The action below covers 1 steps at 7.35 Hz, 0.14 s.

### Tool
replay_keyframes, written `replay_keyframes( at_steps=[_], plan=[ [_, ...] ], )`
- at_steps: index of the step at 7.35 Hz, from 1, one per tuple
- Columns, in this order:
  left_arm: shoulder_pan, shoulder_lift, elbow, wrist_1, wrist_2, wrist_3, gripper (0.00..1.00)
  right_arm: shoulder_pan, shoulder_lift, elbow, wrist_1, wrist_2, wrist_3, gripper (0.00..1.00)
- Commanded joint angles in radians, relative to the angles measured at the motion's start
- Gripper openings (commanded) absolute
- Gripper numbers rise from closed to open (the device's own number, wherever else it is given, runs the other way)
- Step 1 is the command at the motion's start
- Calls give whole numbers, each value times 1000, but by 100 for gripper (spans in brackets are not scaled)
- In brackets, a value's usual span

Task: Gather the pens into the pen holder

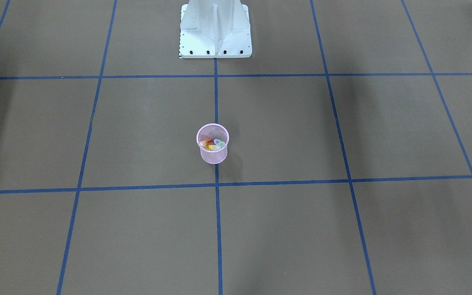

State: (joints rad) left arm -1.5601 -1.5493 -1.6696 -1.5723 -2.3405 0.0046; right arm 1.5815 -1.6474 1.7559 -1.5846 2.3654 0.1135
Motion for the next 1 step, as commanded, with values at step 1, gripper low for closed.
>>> replay_keyframes(
  at_steps=[1],
  plan=[
    [0,0,1,-2,1,0,100,0,0,2,0,0,0,99]
  ],
)
